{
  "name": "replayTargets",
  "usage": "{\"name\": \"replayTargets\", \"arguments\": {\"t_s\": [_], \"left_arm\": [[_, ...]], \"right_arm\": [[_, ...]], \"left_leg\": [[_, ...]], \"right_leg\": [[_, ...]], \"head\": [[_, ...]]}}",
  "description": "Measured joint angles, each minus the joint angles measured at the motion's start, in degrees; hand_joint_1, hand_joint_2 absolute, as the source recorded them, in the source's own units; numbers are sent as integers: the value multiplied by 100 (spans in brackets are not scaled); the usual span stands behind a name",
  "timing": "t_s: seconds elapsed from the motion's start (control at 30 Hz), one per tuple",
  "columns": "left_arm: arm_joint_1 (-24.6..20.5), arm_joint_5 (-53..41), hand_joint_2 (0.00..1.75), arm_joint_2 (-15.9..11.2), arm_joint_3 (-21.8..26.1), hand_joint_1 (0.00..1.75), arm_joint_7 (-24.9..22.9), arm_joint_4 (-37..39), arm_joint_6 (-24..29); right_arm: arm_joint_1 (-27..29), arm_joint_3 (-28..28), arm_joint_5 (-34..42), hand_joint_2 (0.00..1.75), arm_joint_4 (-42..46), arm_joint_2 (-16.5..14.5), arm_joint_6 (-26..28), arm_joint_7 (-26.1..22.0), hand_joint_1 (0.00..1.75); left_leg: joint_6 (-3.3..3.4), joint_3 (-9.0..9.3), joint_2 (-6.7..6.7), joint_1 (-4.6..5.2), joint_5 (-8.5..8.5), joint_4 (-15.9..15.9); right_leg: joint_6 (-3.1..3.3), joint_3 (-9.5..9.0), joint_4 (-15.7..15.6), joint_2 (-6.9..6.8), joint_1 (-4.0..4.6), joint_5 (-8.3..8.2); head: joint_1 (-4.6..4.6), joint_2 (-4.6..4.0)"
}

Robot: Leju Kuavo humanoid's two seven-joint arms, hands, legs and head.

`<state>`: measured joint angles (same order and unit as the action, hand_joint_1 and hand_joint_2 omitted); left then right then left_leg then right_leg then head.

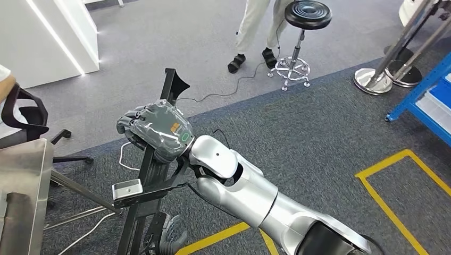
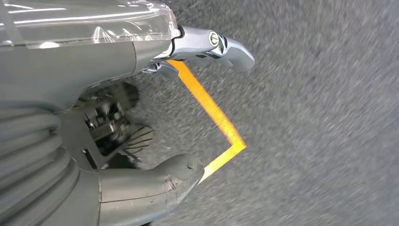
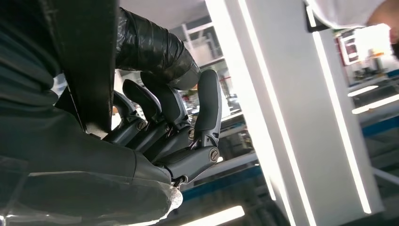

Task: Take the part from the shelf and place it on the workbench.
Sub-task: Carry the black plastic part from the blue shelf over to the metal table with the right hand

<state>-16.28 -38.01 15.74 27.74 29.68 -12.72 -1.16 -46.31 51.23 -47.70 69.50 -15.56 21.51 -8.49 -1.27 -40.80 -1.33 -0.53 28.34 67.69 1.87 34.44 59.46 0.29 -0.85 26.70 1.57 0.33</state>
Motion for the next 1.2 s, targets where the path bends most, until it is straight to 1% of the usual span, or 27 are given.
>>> {"name": "replayTargets", "arguments": {"t_s": [0.07,0.1,0.13,0.17,0.23,0.3,0.37,0.4,0.47,0.5,0.53,0.57,0.6,0.63,0.67,0.73,0.77,0.8,0.87,0.9,0.97,1.03,1.07,1.1,1.13,1.17,1.2], "left_arm": [[-4,1,175,-2,0,0,-1,0,1],[2,2,175,-4,0,0,-1,0,1],[4,4,175,-7,0,0,-2,0,1],[3,7,175,-9,0,0,-2,0,1],[-17,12,175,-13,0,0,-1,0,1],[-33,16,175,-17,0,0,-1,0,1],[-30,18,175,-28,0,0,-2,0,1],[-26,18,175,-34,1,0,1,0,1],[-29,18,175,-39,2,0,5,0,1],[-37,18,175,-40,3,0,7,0,1],[-41,18,175,-40,4,0,7,0,1],[-39,19,175,-40,4,0,7,0,1],[-31,19,175,-42,5,0,7,0,1],[-22,22,175,-43,5,0,7,0,1],[-16,26,175,-43,6,0,7,0,1],[-18,37,175,-40,7,0,9,0,-1],[-21,43,175,-39,8,0,11,0,-1],[-22,50,175,-40,8,0,12,0,-1],[-14,62,175,-45,10,0,15,0,1],[-6,66,175,-48,10,0,16,0,2],[-5,68,175,-53,11,0,19,0,3],[-16,69,175,-53,12,0,20,0,3],[-16,69,175,-53,13,0,20,0,3],[-9,69,175,-53,12,0,20,0,3],[-2,69,175,-53,12,0,20,0,3],[1,69,175,-53,13,0,20,0,3],[0,70,175,-53,13,0,20,0,3]], "right_arm": [[1,1,2,175,-7,-1,-2,-2,171],[2,2,2,175,-10,-1,-3,-2,171],[0,3,3,175,-13,-6,-5,-2,171],[-4,3,3,175,-13,-13,-7,-2,171],[-23,4,3,175,-13,-29,-9,-3,171],[-43,8,4,175,-13,-37,-10,-10,171],[-50,12,5,175,-12,-55,-8,-17,171],[-54,14,5,175,-11,-67,-5,-20,171],[-76,15,9,175,-8,-80,2,-29,171],[-78,15,11,175,-10,-73,4,-33,171],[-70,15,14,175,-14,-61,5,-35,171],[-54,15,15,175,-22,-47,4,-34,171],[-39,15,16,175,-29,-36,4,-33,171],[-33,15,17,175,-34,-29,4,-32,171],[-34,16,17,175,-37,-28,4,-33,171],[-41,16,19,175,-37,-31,4,-34,171],[-42,16,21,175,-37,-31,4,-35,171],[-41,16,24,175,-38,-31,4,-35,171],[-42,17,27,175,-41,-38,2,-36,171],[-42,18,26,175,-44,-49,2,-37,171],[-55,19,25,175,-45,-72,2,-40,171],[-58,20,25,175,-49,-80,2,-42,171],[-53,20,25,175,-54,-80,2,-41,171],[-47,20,25,175,-58,-79,2,-40,171],[-44,20,25,175,-62,-79,2,-39,171],[-45,20,26,175,-63,-80,2,-39,171],[-47,20,26,175,-62,-80,3,-39,171]], "left_leg": [[-26,-348,83,-22,179,612],[-29,-397,96,-27,129,667],[-20,-312,119,-26,-31,471],[1,-130,178,-17,-243,106],[75,265,437,47,-524,-660],[148,391,556,115,-544,-929],[214,401,412,112,-564,-979],[243,428,336,97,-581,-1023],[305,490,207,58,-615,-1099],[324,500,141,58,-615,-1107],[341,500,71,57,-612,-1104],[349,500,-11,56,-607,-1098],[349,500,-97,55,-602,-1087],[342,501,-184,52,-595,-1071],[328,502,-269,48,-582,-1044],[282,474,-418,39,-537,-957],[252,445,-481,36,-521,-920],[221,416,-532,29,-511,-896],[154,378,-629,12,-522,-901],[123,367,-591,11,-513,-886],[64,241,-314,27,-365,-630],[13,-110,-1,20,-28,83],[-5,-310,57,6,111,462],[-16,-447,85,-8,165,710],[-21,-465,99,-17,101,722],[-20,-357,126,-23,-60,502],[-10,-140,202,-22,-276,90]], "right_leg": [[20,-20,2,-168,20,31],[21,-32,4,-247,26,47],[16,-52,5,-326,31,66],[7,-79,5,-395,36,87],[-24,-134,3,-515,61,132],[-69,-160,-8,-623,88,161],[-129,-186,-30,-731,96,188],[-158,-193,2,-675,88,229],[-196,-61,346,-383,65,448],[-201,106,698,-204,53,619],[-205,318,1090,-108,49,781],[-210,508,1406,-62,49,869],[-215,633,1572,-44,47,861],[-216,645,1503,-36,42,725],[-214,545,1213,-5,31,491],[-202,245,469,229,-5,96],[-195,143,226,341,-17,4],[-184,103,124,418,-17,-5],[-139,86,104,352,-3,-1],[-105,66,78,290,-4,-10],[-31,19,20,149,-12,-30],[16,-6,2,-7,11,-19],[25,-9,3,-92,22,-6],[29,-14,4,-176,29,8],[26,-23,5,-254,33,23],[17,-39,6,-328,35,40],[3,-66,6,-397,37,63]], "head": [[0,0],[0,0],[1,0],[1,0],[-1,0],[-1,0],[-1,0],[-2,0],[-7,0],[-9,0],[-12,0],[-12,0],[-12,0],[-13,0],[-13,0],[-13,0],[-12,0],[-12,0],[-12,0],[-12,0],[-7,0],[-1,0],[-1,0],[-1,0],[-1,0],[-1,0],[-1,0]]}}
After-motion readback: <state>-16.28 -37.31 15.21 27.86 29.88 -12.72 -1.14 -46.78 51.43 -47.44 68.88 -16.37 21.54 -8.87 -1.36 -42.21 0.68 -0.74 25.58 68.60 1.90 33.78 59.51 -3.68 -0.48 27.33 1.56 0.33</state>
